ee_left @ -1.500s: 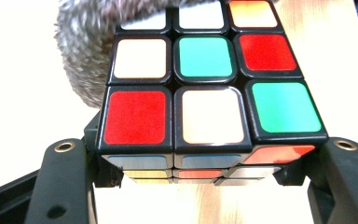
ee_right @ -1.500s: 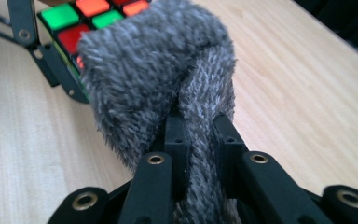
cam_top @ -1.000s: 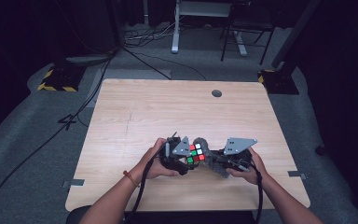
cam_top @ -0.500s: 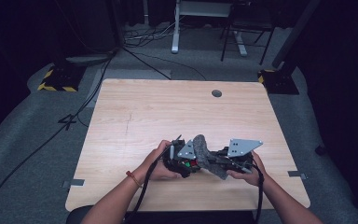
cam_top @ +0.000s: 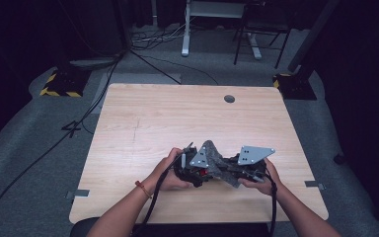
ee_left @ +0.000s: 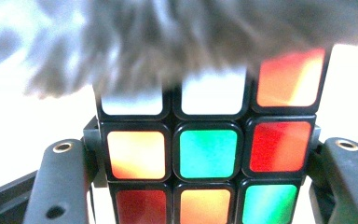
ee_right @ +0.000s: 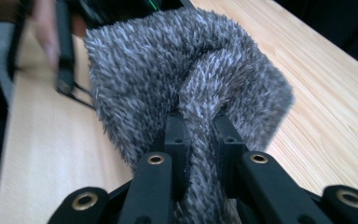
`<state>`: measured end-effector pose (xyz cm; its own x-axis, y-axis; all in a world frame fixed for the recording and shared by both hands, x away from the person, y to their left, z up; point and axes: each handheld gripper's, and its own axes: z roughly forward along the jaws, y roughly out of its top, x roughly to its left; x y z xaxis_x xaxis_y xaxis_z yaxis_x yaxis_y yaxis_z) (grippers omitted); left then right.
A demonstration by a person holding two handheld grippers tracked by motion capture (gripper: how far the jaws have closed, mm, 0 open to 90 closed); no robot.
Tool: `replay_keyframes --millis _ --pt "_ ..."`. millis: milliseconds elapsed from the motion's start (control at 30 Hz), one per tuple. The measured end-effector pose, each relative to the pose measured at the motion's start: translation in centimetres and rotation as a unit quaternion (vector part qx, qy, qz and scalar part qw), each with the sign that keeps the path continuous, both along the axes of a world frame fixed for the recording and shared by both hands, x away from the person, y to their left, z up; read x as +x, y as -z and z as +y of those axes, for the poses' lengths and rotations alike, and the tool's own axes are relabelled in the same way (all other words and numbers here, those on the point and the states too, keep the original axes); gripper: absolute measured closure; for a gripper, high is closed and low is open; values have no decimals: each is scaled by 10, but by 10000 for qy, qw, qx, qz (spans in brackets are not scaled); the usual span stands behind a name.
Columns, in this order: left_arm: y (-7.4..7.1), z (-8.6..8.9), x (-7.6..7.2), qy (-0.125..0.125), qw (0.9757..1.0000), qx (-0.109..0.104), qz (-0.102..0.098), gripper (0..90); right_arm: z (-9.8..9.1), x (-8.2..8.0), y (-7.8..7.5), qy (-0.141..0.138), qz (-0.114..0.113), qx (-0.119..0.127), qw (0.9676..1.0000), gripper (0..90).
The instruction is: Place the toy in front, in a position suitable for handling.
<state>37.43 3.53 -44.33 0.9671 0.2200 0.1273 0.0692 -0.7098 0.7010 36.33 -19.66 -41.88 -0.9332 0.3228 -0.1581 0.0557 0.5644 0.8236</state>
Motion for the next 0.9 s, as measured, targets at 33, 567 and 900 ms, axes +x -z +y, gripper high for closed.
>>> replay_keyframes --millis 33,567,900 --pt "-1 1 0 -13 10000 -32 6 335 -2 2 2 60 27 -76 9999 797" --pt "0 -3 -2 46 9999 92 -64 335 -2 -1 0 -9 61 37 10000 797" --pt "6 -10 -4 88 9997 210 -45 334 12 -11 -6 -177 -97 92 9998 797"
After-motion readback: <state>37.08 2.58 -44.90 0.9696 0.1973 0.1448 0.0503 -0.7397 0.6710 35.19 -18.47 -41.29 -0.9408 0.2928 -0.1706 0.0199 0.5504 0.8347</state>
